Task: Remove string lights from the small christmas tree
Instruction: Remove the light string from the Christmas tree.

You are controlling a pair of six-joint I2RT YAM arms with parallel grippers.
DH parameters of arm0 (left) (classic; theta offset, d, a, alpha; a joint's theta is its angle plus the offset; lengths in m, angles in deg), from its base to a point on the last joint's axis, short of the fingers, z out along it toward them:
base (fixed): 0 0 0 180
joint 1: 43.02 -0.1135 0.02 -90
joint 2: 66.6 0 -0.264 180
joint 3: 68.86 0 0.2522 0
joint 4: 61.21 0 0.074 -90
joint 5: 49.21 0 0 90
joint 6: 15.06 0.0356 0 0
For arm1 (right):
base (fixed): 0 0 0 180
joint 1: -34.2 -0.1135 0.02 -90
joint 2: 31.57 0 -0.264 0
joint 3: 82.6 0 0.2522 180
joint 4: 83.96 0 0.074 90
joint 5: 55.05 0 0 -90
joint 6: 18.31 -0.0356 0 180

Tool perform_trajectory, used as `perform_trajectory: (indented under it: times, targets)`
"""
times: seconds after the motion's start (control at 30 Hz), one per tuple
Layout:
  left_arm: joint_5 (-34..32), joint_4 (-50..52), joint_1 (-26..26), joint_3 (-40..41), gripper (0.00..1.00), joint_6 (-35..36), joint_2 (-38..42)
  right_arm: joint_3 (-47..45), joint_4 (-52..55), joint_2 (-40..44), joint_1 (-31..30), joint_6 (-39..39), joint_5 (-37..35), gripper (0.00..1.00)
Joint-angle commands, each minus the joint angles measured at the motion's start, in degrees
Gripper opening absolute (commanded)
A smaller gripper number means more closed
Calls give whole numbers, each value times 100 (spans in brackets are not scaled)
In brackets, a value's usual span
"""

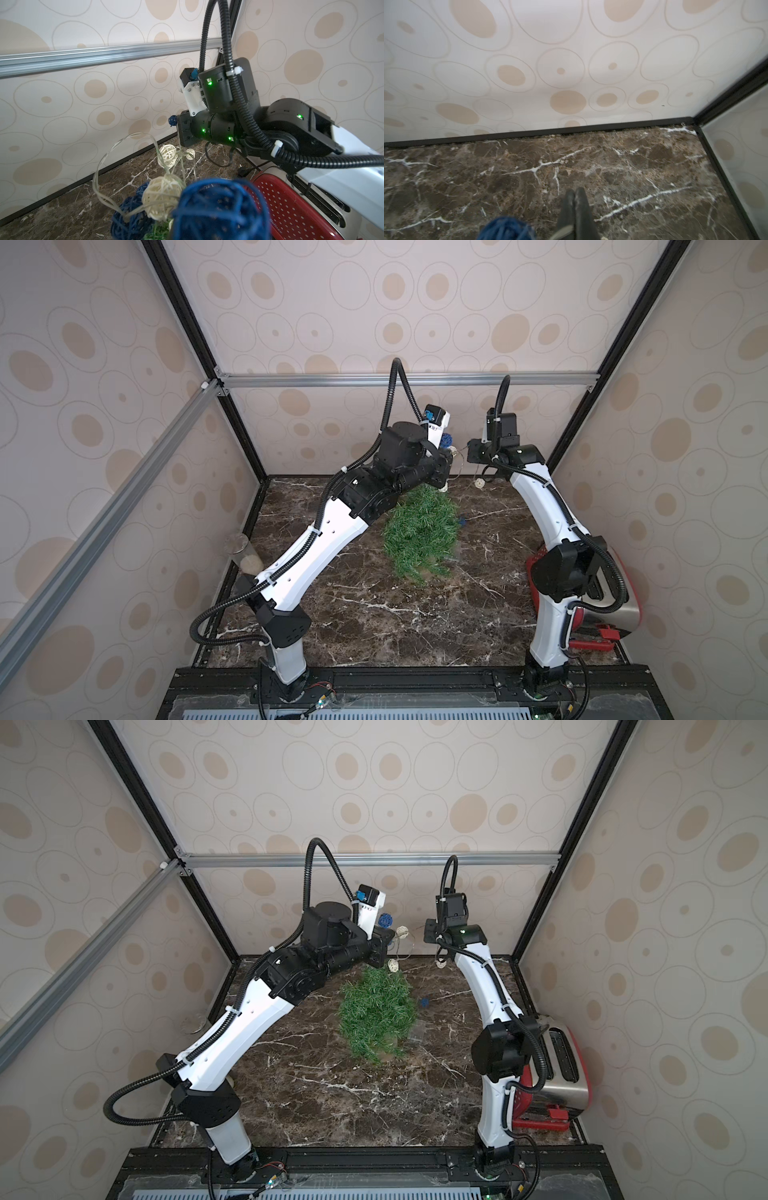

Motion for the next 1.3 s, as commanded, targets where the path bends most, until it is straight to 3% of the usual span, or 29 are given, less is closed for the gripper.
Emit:
perform_trajectory:
  times: [0.0,0.27,0.4,0.43,0.5,0.53,0.63,0.87,1.03,1.13,1.27]
  targets:
    - [320,-114,50,-748,0,-44,422,-623,330,89,688,-324,-1030,0]
    - [584,-129,68,-1122,0,-243,115,-3326,-661,1918,726,-951,-207,0]
    - [657,-57,201,-1550,0,-291,-193,-3951,-610,2269,728,-1102,91,0]
    - [661,55,253,-1740,0,-274,-337,-3965,-486,2320,726,-1142,150,6]
    - [624,264,352,-2077,0,-250,-558,-4045,-417,2477,725,-1173,286,38]
    - [606,316,381,-2129,0,-265,-618,-4122,-439,2607,721,-1202,320,49]
    - [521,311,451,-1976,0,-307,-631,-4373,-607,2994,737,-1315,326,64]
    - [213,267,833,-1896,0,-158,-766,-5066,-1167,3811,736,-1430,823,80]
    - [-143,249,834,-2058,0,-29,-926,-5159,-719,4190,729,-1380,1276,81]
    - [-54,302,834,-2138,0,-127,-1030,-5577,-972,4667,735,-1562,908,81]
    - [27,199,937,-1891,0,-296,-958,-5436,-929,4833,837,-1730,470,81]
